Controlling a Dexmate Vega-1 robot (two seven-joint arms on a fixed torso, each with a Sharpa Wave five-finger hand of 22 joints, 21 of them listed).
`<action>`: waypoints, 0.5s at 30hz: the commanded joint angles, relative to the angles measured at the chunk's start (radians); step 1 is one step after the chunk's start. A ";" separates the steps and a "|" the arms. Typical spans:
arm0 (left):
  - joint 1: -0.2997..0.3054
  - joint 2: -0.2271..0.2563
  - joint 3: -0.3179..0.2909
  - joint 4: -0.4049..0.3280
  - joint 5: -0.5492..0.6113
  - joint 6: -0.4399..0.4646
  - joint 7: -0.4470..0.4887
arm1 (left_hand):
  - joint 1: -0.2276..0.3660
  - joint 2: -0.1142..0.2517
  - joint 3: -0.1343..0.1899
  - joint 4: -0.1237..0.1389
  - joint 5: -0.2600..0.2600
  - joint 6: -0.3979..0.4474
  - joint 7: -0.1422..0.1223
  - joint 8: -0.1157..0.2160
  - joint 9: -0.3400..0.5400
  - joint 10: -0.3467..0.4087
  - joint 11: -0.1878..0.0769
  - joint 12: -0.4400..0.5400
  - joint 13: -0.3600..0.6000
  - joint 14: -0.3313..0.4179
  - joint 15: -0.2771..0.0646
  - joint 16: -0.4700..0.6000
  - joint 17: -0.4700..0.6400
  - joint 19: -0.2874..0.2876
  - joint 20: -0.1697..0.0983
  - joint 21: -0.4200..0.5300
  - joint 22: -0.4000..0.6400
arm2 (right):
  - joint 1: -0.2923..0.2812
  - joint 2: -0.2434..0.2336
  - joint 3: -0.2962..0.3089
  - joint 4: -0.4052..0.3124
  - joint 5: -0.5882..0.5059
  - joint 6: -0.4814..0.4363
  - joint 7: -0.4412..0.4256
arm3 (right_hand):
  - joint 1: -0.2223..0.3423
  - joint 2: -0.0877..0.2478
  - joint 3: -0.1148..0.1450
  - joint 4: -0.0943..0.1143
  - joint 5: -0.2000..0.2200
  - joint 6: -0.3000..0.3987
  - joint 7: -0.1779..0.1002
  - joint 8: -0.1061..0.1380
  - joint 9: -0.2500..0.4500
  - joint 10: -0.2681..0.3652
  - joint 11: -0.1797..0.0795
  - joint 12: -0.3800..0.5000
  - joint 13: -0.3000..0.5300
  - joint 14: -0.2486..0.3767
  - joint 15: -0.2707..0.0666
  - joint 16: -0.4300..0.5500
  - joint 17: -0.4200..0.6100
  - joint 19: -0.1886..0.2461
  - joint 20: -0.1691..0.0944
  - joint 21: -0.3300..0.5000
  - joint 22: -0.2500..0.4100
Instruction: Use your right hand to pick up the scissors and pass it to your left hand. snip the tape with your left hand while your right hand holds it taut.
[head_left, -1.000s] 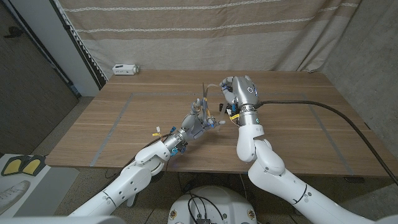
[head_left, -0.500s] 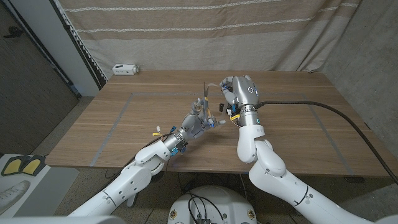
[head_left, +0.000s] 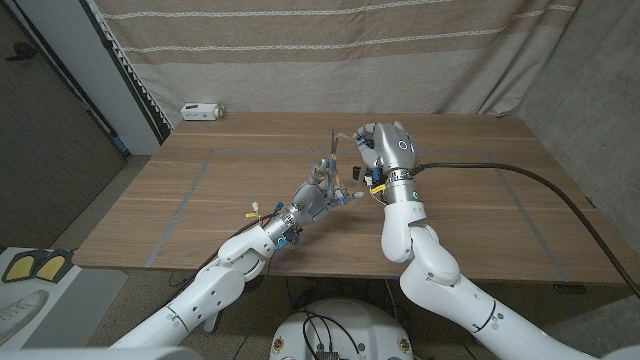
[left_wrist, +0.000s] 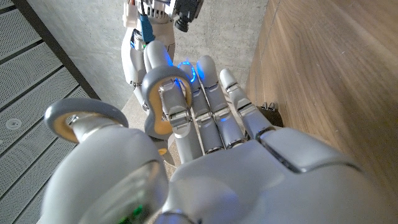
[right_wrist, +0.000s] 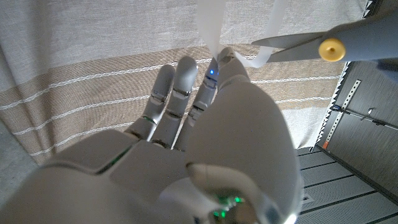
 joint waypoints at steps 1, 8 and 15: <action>0.007 0.001 -0.003 0.000 0.000 -0.008 0.000 | 0.016 0.002 0.004 0.002 0.006 -0.047 0.040 0.005 0.000 0.070 -0.077 0.238 0.023 0.006 -0.077 0.001 0.004 0.004 -0.019 0.000 0.005 | -0.005 0.004 0.000 -0.003 -0.007 -0.002 0.002 | -0.003 0.000 0.000 0.000 0.004 0.005 -0.003 -0.002 0.006 0.062 -0.059 -0.001 0.037 0.008 -0.116 0.008 -0.001 0.003 -0.064 0.004 0.000; 0.011 -0.007 -0.003 0.005 -0.005 -0.021 -0.009 | 0.024 0.036 0.012 0.011 0.011 -0.046 0.038 0.007 -0.004 0.076 -0.080 0.231 0.008 0.006 -0.079 0.001 0.007 0.002 -0.022 0.001 0.008 | -0.012 0.002 0.000 -0.011 -0.012 -0.004 0.006 | -0.003 0.000 0.000 0.000 0.004 0.007 -0.003 -0.002 0.006 0.063 -0.058 -0.002 0.037 0.007 -0.116 0.012 -0.004 0.005 -0.064 0.005 0.000; 0.013 -0.013 0.000 0.007 -0.004 -0.026 -0.010 | 0.038 0.078 0.024 0.018 0.014 -0.046 0.041 0.007 -0.008 0.080 -0.079 0.234 0.009 0.010 -0.082 -0.001 0.004 -0.002 -0.033 0.004 0.016 | -0.018 -0.001 0.003 -0.016 -0.015 -0.004 0.008 | -0.002 0.000 0.000 0.000 0.004 0.005 -0.003 -0.004 0.006 0.063 -0.059 -0.003 0.038 0.009 -0.116 0.018 -0.006 0.005 -0.064 0.004 0.000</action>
